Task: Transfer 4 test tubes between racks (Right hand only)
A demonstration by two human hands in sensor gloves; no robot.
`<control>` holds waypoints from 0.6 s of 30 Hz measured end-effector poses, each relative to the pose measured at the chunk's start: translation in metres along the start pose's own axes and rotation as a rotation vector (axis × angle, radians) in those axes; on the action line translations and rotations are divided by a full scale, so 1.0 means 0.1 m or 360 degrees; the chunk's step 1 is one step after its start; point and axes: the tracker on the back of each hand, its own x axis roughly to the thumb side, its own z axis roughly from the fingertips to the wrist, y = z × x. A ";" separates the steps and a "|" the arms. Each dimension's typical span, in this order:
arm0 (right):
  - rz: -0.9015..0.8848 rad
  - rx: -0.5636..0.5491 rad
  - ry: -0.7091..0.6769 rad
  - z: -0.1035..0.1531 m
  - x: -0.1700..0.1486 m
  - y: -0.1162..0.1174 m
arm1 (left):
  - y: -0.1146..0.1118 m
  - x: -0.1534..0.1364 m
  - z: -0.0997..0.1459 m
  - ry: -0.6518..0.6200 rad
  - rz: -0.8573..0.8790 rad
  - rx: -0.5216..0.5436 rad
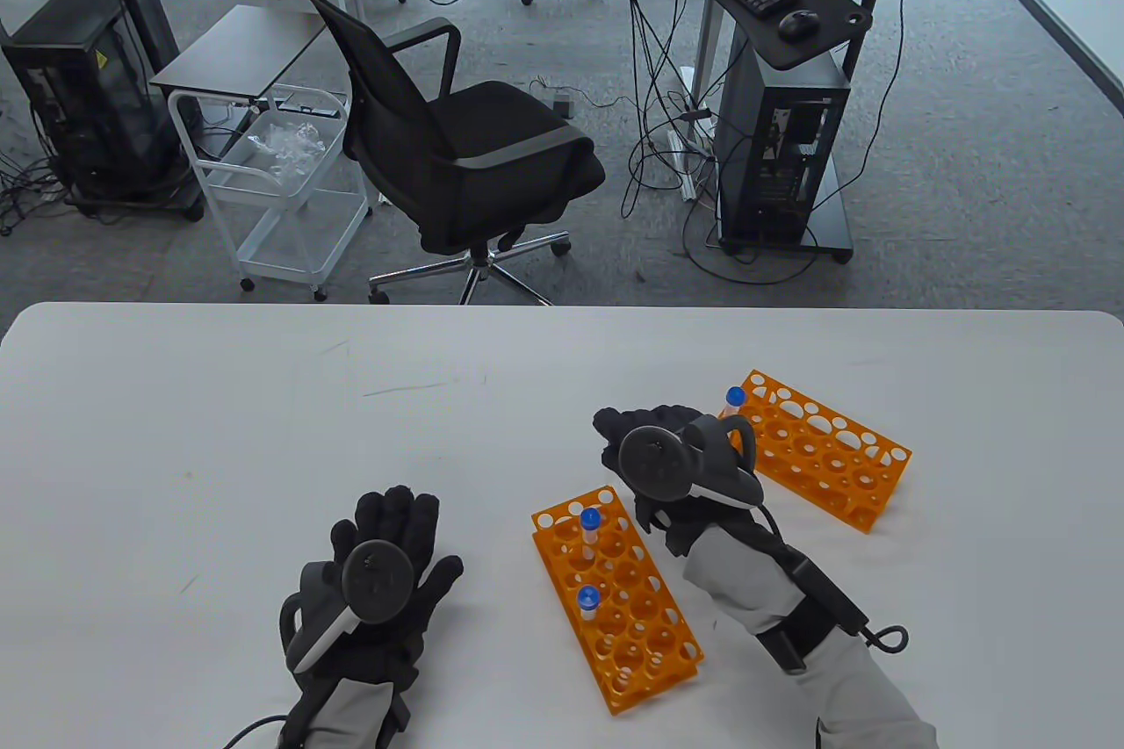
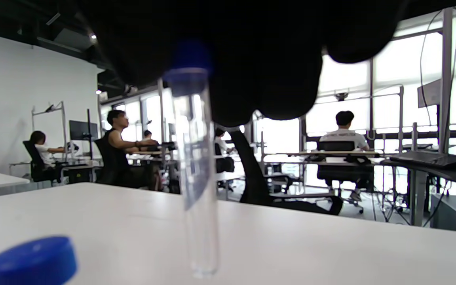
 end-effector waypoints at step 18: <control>0.0003 0.0114 -0.0017 -0.05 0.03 0.23 | 0.00 0.00 0.00 0.0000 0.0002 -0.0001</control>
